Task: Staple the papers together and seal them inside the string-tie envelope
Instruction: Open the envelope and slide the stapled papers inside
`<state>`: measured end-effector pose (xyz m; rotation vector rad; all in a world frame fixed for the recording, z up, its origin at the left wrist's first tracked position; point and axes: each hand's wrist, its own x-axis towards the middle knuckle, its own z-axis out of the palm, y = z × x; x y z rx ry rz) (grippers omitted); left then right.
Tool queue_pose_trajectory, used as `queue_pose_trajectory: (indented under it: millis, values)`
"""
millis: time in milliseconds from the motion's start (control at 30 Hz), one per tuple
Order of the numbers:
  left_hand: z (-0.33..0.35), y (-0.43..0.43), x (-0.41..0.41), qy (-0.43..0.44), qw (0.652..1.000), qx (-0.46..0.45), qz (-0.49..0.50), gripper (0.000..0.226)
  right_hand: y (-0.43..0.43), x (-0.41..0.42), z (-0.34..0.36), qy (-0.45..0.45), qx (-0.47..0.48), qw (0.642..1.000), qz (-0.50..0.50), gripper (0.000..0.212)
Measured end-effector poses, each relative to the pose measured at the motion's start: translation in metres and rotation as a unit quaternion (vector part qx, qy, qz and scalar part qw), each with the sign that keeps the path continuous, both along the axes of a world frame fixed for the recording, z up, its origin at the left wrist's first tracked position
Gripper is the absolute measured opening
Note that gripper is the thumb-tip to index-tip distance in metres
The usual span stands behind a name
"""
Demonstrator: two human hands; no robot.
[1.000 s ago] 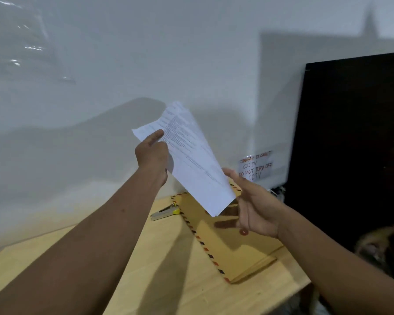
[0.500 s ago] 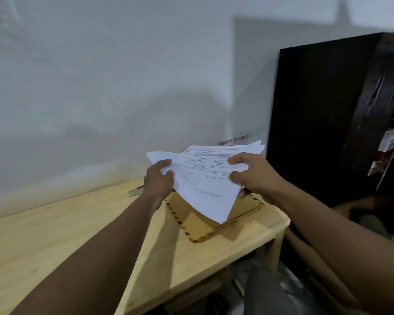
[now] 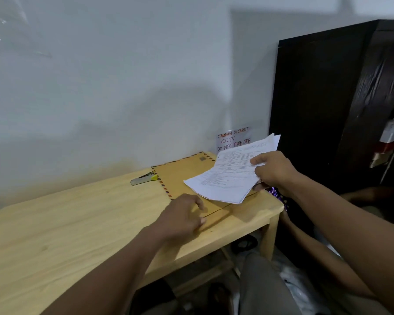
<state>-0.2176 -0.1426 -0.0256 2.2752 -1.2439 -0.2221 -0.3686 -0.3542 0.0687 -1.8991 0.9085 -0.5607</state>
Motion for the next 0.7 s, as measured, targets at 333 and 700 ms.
queue_pose_trajectory:
  millis: [333,700]
  values:
    - [-0.003,-0.004,0.000,-0.170,0.982,0.041,-0.077,0.028,0.008,0.003,0.008,-0.039,0.087,0.995,0.012,0.029]
    - [-0.004,0.009,-0.006,-0.254,0.966,-0.039,0.023,0.039,0.005,-0.039,0.051,-0.060,0.144,0.987,0.021,0.024]
